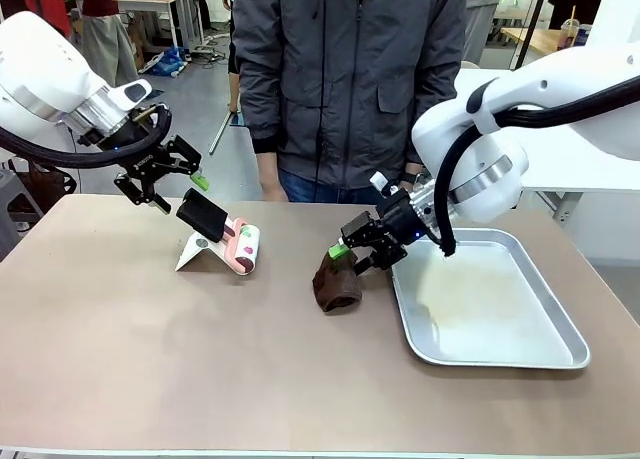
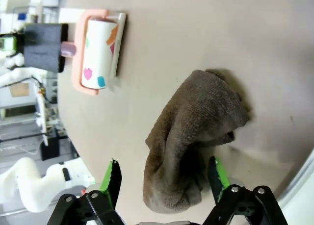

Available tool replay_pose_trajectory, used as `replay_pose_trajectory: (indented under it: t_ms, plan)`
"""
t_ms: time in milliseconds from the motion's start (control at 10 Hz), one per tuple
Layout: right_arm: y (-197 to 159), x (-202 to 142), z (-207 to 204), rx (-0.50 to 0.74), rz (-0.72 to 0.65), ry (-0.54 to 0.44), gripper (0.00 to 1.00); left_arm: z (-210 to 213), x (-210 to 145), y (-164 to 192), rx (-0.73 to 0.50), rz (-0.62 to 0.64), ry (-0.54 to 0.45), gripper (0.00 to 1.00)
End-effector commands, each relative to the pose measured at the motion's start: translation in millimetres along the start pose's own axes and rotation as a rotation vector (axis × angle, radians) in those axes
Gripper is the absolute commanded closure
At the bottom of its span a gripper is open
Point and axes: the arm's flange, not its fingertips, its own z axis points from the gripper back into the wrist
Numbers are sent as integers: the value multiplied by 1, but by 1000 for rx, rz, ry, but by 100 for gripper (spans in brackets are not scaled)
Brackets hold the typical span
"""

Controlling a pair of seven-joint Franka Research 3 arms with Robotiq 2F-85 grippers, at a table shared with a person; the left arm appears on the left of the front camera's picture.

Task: Clean the surface of the table.
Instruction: Return the Lint Roller and towel to their original positions.

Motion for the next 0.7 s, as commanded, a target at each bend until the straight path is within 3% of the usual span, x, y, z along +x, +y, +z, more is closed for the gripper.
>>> replay_pose_trajectory:
  t_ms: [0, 200, 300, 600]
  plan:
    - [31, 11, 19, -160, 22, 23, 0, 13, -23, 3, -24, -10, 2, 0]
    - [43, 6, 46, -254, -20, 4, 0, 33, -51, 10, -116, -46, -3, 0]
    - [43, -5, 66, -231, -59, -28, 0, 46, -68, 18, -196, -47, -3, 0]
    - [19, -58, 128, 174, -166, -113, 0, 56, -121, 63, -443, -42, 91, 0]
